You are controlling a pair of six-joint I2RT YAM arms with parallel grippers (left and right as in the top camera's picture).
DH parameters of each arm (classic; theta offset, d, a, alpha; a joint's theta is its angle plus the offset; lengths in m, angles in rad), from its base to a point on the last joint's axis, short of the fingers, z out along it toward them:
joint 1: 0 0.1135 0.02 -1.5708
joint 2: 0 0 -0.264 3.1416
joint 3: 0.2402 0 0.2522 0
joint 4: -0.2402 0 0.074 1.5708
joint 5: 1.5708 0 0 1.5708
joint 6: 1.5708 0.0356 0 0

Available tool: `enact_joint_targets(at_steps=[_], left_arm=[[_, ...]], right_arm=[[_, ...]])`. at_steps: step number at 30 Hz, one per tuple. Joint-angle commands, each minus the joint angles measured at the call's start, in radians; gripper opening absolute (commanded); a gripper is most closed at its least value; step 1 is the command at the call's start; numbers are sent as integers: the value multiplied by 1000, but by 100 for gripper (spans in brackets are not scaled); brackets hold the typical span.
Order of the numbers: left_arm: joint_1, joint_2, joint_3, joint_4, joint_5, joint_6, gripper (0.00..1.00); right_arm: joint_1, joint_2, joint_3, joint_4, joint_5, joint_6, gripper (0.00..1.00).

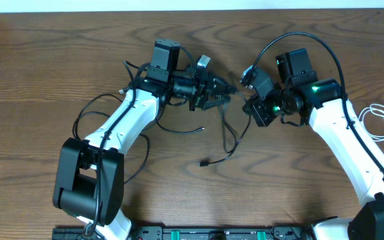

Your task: Untangle cables

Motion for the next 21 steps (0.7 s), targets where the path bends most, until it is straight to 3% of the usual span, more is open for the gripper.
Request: enact_joint_targets(at_steps=[1,6,9,14,21], left_arm=[[2,4,5,-2,24,4,95],[1,4,5,-2,16,12,96],[1,4,5,-2,13,35,96],[1,4,5,-3,-12,43,96],[1,4,5,-88,-115,149,96]], right_arm=[[-19,-12,-1,16,121,134,1],[-61,-12,-1,9,420,452,1],[-76,-12,-1,-14,542,565,1],[-87,-12,-1,-32,608,625,1],[-108,-12,-1,-69,738,713,1]])
